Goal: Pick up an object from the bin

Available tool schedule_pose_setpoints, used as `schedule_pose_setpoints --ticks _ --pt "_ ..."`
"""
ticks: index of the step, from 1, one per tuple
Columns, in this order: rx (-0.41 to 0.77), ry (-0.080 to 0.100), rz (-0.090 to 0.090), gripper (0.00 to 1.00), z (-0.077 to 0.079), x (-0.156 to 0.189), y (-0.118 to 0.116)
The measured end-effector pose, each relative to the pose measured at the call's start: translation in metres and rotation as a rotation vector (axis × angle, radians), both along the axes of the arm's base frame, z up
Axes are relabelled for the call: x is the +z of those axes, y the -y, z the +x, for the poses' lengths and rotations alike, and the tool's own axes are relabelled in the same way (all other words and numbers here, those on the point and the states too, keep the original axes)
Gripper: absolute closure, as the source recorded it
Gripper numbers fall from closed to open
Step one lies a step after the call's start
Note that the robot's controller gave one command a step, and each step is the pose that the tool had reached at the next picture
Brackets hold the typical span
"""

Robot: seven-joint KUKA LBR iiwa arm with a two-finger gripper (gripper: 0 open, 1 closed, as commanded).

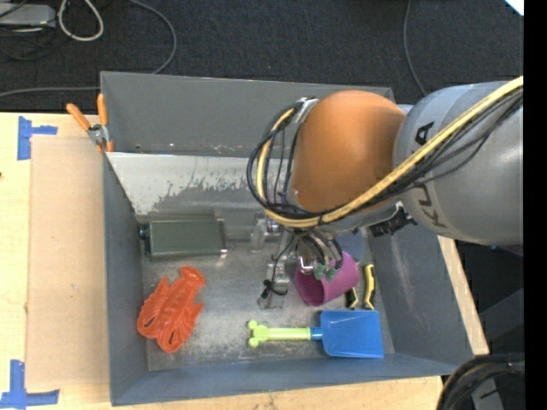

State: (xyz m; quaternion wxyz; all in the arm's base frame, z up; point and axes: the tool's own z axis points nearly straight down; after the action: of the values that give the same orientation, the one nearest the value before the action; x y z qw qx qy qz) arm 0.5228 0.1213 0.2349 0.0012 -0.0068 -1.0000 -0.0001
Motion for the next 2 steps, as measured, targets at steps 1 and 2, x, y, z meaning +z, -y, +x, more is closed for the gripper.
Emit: schedule_pose_setpoints --ticks 1,2 --pt "0.0 0.0 0.0 0.0 0.0 0.0 0.0" --pt "0.199 -0.004 0.0 0.0 0.004 -0.015 0.024"
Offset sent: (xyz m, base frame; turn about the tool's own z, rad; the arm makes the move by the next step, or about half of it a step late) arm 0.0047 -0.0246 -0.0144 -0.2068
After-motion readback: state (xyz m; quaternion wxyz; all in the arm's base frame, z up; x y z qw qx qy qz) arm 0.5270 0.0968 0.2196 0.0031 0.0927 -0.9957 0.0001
